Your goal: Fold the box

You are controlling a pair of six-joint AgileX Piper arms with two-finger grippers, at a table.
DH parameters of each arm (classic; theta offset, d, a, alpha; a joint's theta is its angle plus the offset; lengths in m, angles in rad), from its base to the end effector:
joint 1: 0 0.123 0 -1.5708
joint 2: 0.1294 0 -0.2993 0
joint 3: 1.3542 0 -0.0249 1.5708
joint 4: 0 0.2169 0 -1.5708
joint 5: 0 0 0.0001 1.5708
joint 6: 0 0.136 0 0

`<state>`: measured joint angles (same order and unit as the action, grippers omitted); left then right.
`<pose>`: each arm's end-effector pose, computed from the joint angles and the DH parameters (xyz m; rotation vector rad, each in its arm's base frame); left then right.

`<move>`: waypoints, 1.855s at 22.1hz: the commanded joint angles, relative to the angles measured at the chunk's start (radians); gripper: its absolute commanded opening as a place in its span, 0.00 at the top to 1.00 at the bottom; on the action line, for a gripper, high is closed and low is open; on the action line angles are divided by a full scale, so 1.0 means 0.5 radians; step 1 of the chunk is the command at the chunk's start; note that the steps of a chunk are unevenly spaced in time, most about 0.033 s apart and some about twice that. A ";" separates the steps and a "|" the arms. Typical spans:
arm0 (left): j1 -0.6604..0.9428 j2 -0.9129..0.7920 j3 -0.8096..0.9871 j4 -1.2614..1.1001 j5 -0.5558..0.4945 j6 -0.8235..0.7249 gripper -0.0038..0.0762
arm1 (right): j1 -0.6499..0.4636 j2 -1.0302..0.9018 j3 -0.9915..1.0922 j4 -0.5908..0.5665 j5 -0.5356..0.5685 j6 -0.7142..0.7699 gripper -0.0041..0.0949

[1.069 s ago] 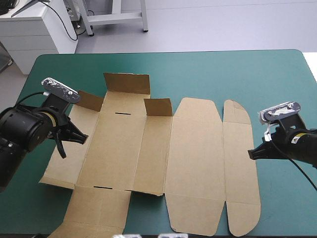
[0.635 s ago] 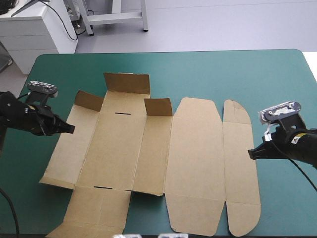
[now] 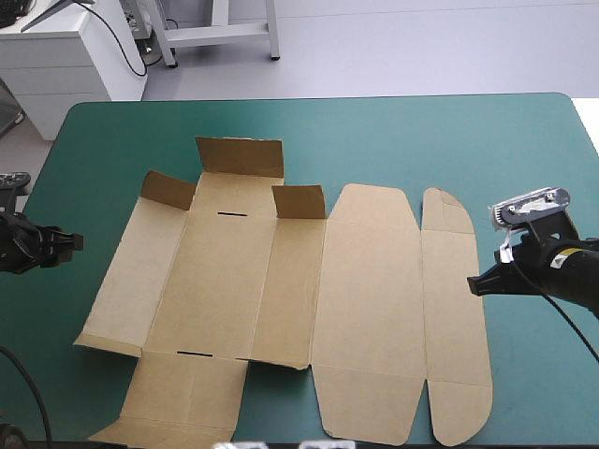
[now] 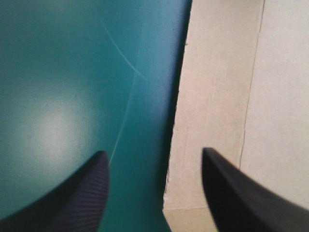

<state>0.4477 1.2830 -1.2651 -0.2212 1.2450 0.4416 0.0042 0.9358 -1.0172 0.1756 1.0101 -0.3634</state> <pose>0.2101 0.0695 0.3360 -0.0472 2.6907 -0.0412 0.1549 0.0208 0.3461 -0.3943 2.3612 0.0544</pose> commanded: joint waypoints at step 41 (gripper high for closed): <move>0.005 0.666 0.428 -0.785 0.107 0.327 0.58 | -0.012 -0.020 -0.050 0.093 -0.282 -0.018 0.98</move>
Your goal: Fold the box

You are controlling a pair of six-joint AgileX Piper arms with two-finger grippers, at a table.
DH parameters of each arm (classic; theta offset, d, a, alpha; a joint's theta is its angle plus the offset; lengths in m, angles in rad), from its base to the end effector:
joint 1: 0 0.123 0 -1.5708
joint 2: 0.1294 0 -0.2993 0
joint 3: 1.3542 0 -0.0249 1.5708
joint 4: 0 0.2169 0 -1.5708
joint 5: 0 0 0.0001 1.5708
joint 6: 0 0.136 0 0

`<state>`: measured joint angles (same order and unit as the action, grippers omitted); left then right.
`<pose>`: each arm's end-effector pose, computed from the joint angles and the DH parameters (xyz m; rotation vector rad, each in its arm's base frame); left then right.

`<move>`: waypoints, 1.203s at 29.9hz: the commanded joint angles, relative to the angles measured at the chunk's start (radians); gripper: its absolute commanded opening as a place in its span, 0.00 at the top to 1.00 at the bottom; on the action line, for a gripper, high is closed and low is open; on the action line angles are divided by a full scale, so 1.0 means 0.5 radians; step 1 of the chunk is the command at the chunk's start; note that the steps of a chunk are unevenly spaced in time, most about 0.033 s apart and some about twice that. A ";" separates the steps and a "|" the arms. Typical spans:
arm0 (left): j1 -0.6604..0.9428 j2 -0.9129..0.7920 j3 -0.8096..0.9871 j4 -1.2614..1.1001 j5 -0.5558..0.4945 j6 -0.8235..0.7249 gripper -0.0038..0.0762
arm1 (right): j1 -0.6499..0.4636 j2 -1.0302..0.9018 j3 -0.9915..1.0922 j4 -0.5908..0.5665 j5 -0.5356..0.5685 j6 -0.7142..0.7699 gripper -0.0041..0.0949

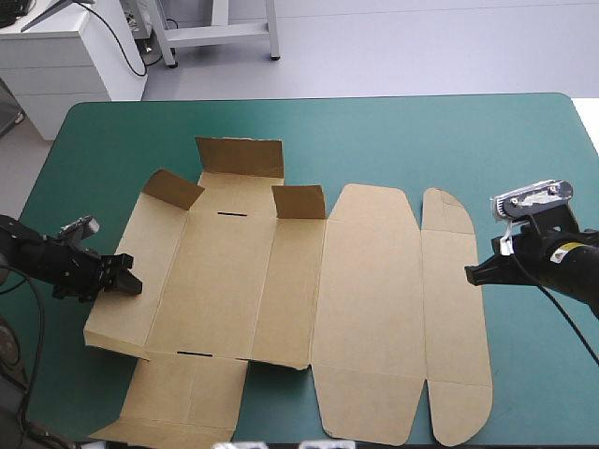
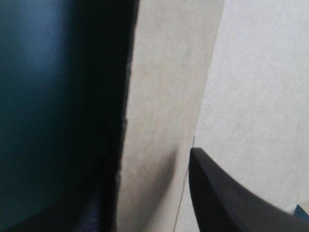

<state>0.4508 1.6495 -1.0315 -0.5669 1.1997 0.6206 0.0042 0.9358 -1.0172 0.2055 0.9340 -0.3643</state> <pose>0.2545 0.0476 0.2104 -0.1218 2.9132 -0.7723 0.1622 0.0230 0.3538 -0.3647 2.2855 0.0717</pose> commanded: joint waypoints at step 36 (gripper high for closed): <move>-0.513 -0.361 -0.555 -0.126 0.194 0.187 0.96 | -0.012 -0.016 -0.050 0.051 -0.164 -0.044 0.98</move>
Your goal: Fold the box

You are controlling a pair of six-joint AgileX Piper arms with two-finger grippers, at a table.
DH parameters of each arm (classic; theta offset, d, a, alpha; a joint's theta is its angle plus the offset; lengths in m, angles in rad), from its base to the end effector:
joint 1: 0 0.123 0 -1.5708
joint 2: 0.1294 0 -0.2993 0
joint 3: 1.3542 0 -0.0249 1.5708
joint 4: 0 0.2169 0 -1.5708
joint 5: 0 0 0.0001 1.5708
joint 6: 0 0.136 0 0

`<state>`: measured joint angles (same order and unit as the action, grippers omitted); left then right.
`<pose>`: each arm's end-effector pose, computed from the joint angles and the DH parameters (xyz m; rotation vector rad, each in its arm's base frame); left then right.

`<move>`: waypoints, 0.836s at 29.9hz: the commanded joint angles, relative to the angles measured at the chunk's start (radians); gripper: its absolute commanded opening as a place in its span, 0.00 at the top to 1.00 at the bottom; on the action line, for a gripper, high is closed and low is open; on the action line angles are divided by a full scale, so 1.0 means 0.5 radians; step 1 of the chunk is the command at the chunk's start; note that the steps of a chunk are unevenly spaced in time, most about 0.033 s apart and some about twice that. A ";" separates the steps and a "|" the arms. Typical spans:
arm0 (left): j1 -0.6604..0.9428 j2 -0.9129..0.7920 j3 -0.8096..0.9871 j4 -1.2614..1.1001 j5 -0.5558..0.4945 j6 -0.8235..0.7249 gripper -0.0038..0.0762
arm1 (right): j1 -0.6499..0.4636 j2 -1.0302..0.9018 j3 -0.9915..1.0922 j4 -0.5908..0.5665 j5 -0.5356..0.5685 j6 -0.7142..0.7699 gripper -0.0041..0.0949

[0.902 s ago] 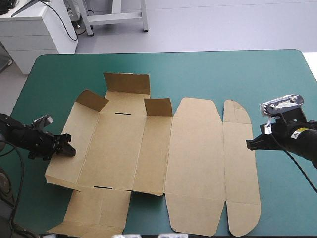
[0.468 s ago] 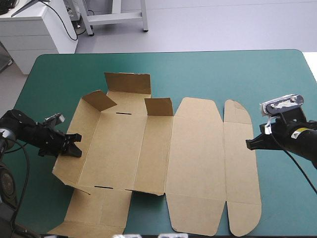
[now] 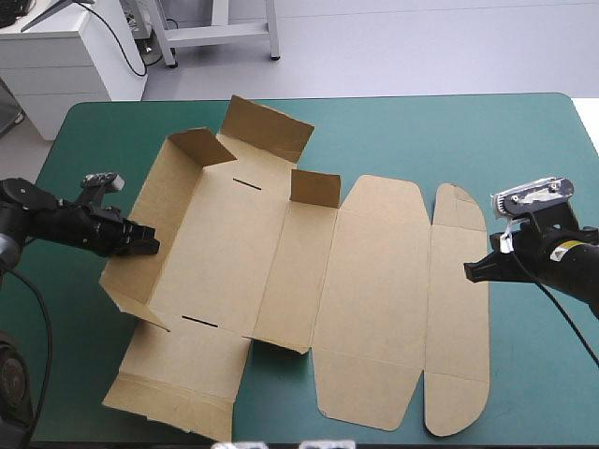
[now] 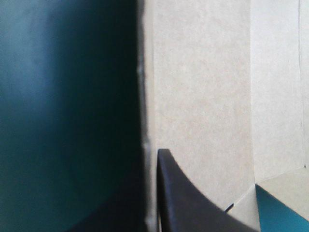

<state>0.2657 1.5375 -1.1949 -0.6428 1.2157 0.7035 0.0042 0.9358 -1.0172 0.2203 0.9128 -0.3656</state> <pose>0.2755 -0.0043 0.2795 0.3192 2.6689 -0.6903 0.1641 0.0242 0.3562 -0.3552 2.2634 0.0835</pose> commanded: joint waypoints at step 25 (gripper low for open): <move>-1.825 0.204 -0.936 2.072 -0.814 -0.285 0.96 | -0.012 -0.081 -0.059 0.120 -0.499 -0.047 0.98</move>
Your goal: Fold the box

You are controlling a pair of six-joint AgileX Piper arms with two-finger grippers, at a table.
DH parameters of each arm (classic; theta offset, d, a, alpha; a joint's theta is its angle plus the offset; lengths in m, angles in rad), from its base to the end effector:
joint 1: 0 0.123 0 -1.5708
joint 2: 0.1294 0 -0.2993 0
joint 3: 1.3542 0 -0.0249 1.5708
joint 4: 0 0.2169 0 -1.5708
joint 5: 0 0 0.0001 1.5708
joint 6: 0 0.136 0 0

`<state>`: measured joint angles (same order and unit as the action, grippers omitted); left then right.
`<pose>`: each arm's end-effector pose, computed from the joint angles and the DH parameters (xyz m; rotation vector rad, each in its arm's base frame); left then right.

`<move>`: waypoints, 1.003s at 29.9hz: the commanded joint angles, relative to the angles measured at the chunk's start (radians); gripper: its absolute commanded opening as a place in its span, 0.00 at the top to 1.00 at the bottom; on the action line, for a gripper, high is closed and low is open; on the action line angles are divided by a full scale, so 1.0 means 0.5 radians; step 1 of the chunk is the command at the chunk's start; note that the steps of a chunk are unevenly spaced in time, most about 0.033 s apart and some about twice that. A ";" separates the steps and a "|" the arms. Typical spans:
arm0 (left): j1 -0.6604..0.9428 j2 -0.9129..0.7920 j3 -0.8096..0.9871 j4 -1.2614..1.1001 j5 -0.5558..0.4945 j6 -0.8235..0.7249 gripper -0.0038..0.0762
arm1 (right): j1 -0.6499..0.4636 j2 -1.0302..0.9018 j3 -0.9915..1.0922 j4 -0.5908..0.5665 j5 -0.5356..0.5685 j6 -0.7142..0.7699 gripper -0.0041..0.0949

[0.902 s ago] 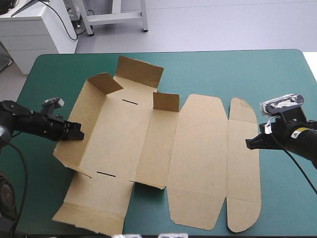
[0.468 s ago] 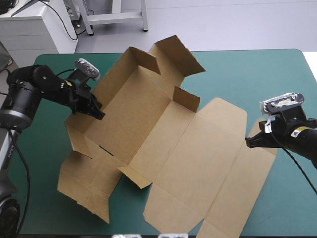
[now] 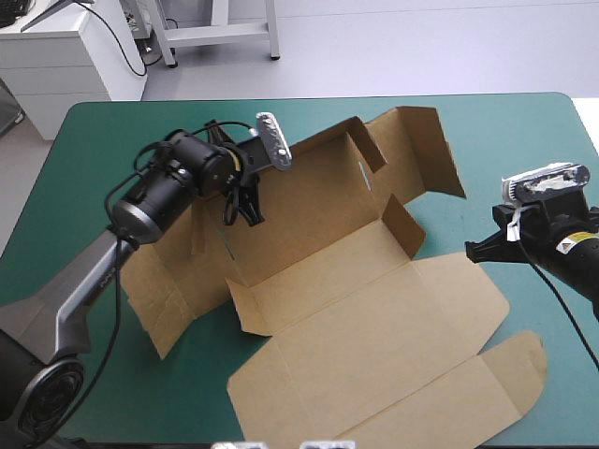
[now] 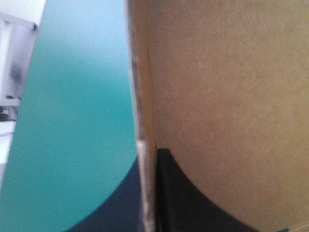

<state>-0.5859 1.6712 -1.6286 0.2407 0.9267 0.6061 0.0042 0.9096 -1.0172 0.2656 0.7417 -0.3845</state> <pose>0.3226 -0.1830 0.3470 1.4459 1.9669 0.3082 0.1716 0.0249 0.3797 -0.3055 2.0692 0.0768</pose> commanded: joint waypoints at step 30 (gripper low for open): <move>-0.560 -0.429 0.863 1.954 -0.680 -1.247 0.96 | -0.012 -0.017 -0.228 0.127 -0.131 0.010 0.98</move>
<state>-0.8507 1.5040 -1.1981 1.1241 0.6039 0.0401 0.0042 0.9066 -1.0796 0.3072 0.7365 -0.3794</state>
